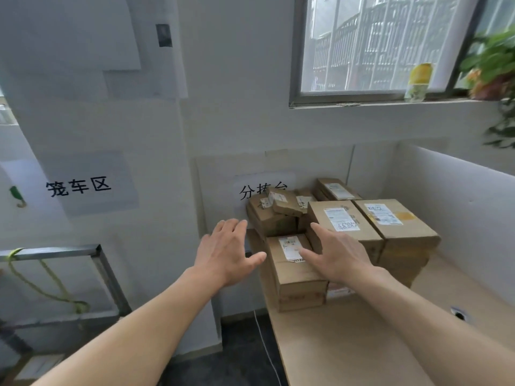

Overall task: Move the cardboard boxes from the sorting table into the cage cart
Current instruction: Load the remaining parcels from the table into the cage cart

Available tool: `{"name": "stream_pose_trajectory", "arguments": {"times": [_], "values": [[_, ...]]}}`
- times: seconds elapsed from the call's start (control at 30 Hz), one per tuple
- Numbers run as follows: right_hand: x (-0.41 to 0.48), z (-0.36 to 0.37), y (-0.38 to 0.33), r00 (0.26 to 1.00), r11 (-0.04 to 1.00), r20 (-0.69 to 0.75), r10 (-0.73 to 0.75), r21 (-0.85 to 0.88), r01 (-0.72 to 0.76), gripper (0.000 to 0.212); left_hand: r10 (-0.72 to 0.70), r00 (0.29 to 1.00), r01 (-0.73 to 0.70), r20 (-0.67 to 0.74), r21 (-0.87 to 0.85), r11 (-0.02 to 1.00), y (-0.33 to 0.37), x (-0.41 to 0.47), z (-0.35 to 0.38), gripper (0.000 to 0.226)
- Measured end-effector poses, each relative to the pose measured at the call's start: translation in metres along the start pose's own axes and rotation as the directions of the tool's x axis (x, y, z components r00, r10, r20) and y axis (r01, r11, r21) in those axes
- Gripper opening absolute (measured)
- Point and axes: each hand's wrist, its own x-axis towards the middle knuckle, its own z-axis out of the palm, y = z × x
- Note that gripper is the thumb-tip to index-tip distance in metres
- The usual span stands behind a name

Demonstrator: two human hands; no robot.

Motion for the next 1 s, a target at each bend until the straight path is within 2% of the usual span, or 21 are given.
{"name": "stream_pose_trajectory", "arguments": {"times": [0.3,0.57,0.63,0.77,1.0], "values": [[0.026,0.061,0.029,0.981,0.985,0.094,0.172,0.017,-0.174,0.075,0.095,0.985,-0.085,0.143,-0.075,0.994,-0.006,0.069,0.076,0.088],[0.065,0.131,0.040,0.922,0.944,0.223,0.317,0.023,-0.330,0.068,0.144,0.947,-0.119,0.287,-0.102,0.988,-0.028,0.130,0.140,0.085],[0.071,0.146,0.043,0.908,0.934,0.246,0.339,0.026,-0.355,0.063,0.147,0.936,-0.119,0.320,-0.104,0.987,-0.032,0.138,0.156,0.084],[0.081,0.169,0.050,0.874,0.910,0.274,0.401,-0.009,-0.415,0.066,0.165,0.901,-0.131,0.401,-0.112,0.985,-0.035,0.150,0.184,0.084],[0.088,0.192,0.056,0.842,0.887,0.286,0.458,-0.080,-0.455,0.054,0.190,0.849,-0.152,0.493,-0.118,0.981,-0.032,0.163,0.220,0.082]]}}
